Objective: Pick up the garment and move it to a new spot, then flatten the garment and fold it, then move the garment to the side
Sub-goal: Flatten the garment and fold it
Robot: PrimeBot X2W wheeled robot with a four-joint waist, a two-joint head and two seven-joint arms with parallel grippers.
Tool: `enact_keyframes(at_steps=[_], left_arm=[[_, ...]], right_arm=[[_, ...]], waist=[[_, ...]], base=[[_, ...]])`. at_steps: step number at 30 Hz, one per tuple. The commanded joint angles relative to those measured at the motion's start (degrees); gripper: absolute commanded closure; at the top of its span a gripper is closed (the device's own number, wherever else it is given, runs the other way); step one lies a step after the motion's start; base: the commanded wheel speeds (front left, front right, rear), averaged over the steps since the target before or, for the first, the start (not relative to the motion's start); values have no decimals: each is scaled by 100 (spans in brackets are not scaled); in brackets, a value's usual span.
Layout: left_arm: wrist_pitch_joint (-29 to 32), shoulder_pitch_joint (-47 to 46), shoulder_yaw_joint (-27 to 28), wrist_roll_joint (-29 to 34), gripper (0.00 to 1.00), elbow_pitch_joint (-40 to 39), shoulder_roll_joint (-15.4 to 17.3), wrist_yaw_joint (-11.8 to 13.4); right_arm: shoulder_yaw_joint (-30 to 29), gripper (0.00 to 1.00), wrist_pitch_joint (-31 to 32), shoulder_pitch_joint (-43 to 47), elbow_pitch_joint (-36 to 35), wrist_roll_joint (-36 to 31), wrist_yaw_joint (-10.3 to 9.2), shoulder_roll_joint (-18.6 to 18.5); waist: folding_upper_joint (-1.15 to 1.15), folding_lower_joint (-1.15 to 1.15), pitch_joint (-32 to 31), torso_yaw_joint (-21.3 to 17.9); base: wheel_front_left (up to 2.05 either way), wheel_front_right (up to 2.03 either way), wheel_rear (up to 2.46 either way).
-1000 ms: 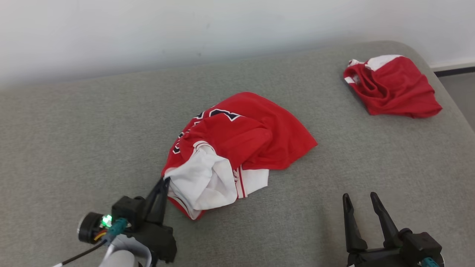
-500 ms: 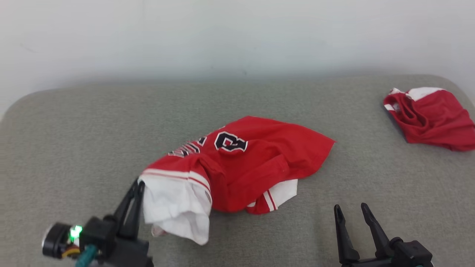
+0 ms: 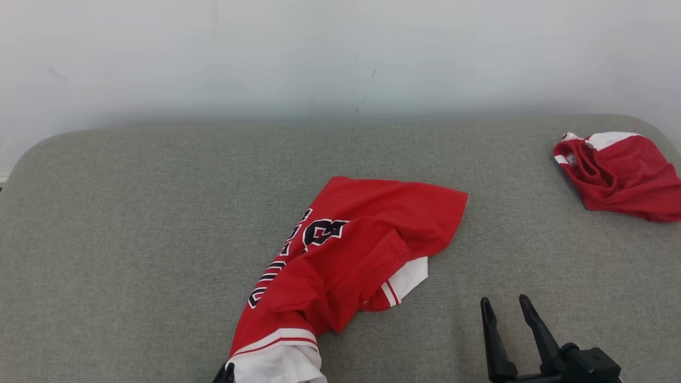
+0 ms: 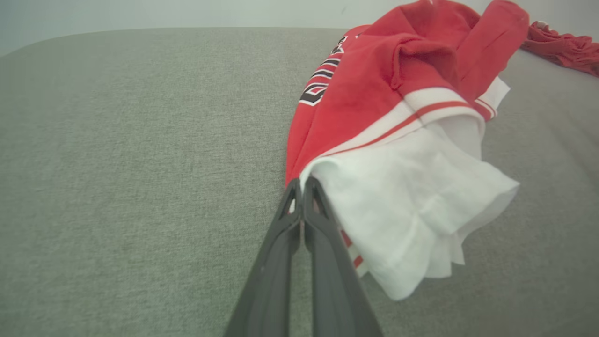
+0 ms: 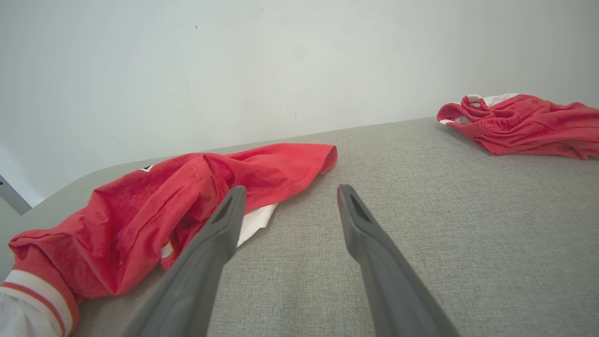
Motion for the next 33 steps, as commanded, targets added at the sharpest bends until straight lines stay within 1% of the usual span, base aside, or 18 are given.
enact_keyframes(at_steps=[1,3,6,7,11,15,18,21,26,33], left_arm=[[-53,-39,35,23,0,66,-58,-4],[-80,-122,102,44,0,78,-87,4],[-93,-204,227,77,0,-138,-128,9],[-89,-182,415,133,0,-439,-164,43],[-86,-70,841,299,0,-1131,-251,162],[-86,74,1227,476,0,-1587,-336,227],[-87,229,1491,565,0,-1772,-413,335],[-87,386,1650,661,0,-1837,-454,323],[-88,485,1786,753,0,-1827,-527,226],[-89,315,1767,846,0,-1751,-648,119]], right_arm=[[-20,0,-2,57,4,-16,-15,-22],[-45,0,-2,89,0,-21,-15,-30],[-69,0,-2,118,-8,-24,-15,-36],[-64,0,-2,121,-13,-38,-15,-36],[-50,0,-2,45,-9,-22,-15,-88],[-36,0,-2,-50,0,-4,-15,-144],[21,0,-2,-114,64,18,-15,-212],[136,0,-2,-220,162,41,-15,-275],[460,0,-2,-675,625,140,-15,-516],[1030,0,80,-1690,1641,319,-15,-857]], waist=[[0,1,-20,14],[0,1,-54,46],[0,1,-87,98],[0,1,-118,149],[0,1,-176,233],[0,1,-234,333],[0,1,-261,399],[0,1,-275,468],[0,1,-258,575],[0,1,-107,837]], base=[[0,0,0],[0,0,0],[0,0,0],[0,0,0],[0,0,0],[0,0,0],[0,0,0],[0,0,0],[0,0,0],[0,0,0]])
